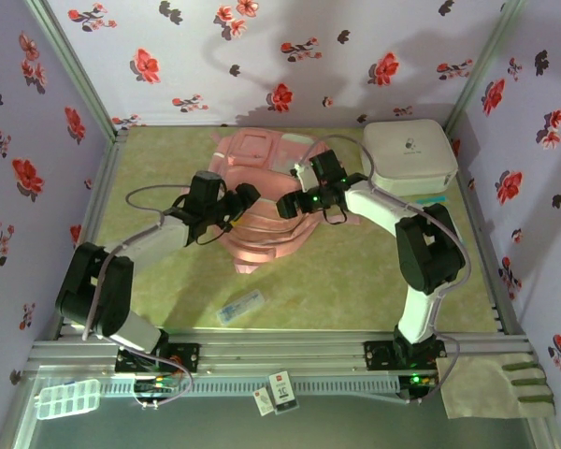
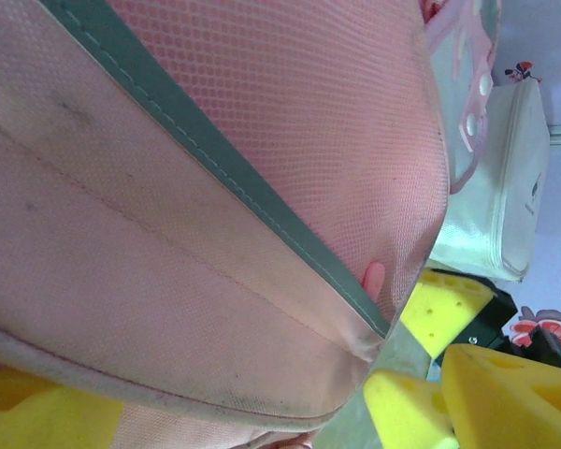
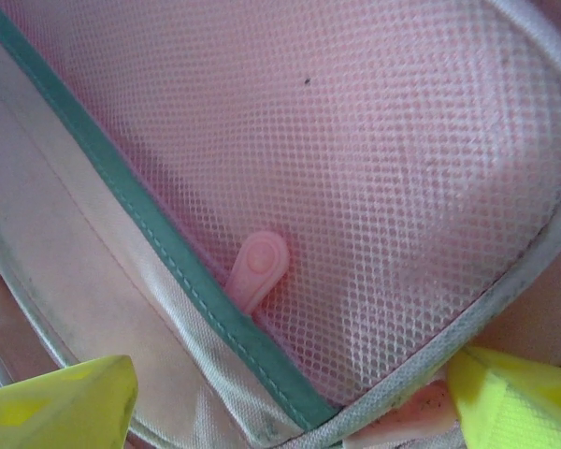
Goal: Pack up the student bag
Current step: Unzip the student bag at the top-center of the table.
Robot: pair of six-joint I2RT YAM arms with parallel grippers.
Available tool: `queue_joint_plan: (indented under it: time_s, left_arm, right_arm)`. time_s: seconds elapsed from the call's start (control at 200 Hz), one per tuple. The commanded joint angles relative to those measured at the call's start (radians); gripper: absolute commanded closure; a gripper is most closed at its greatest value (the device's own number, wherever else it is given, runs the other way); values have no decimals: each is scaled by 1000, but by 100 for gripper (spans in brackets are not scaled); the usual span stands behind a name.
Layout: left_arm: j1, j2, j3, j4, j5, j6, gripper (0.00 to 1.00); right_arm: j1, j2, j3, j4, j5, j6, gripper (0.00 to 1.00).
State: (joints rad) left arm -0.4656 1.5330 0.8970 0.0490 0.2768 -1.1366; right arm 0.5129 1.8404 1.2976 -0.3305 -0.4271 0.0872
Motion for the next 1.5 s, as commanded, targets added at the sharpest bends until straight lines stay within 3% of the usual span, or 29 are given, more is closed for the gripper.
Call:
queue_joint_plan:
  time_s: [0.0,0.2,0.495,0.74,1.07,1.29,1.49]
  left_arm:
    - [10,32,4,91,37,-25,15]
    - [22,31,26,89,58,-17,16]
    - [34,9,28,75,59,-8,16]
    - [34,1,31,71,65,-6,16]
    - [35,1,28,70,66,-9,17]
    - [33,8,34,77,66,-7,17]
    - [27,29,49,93,77,-14,19]
  right_arm:
    - [17,-53,-62,-52,-62,-55,15]
    - [22,-87,-98,-64,-43,-100,24]
    - [45,-84,-81,-64,116,-123,53]
    - [59,-90,-93,-74,169,-144,63]
    - [81,-135,-126,-78,186,-133,97]
    - [141,-215,-174,-20,167,-96,99]
    - [227,-197,-164,65,152,-38,100]
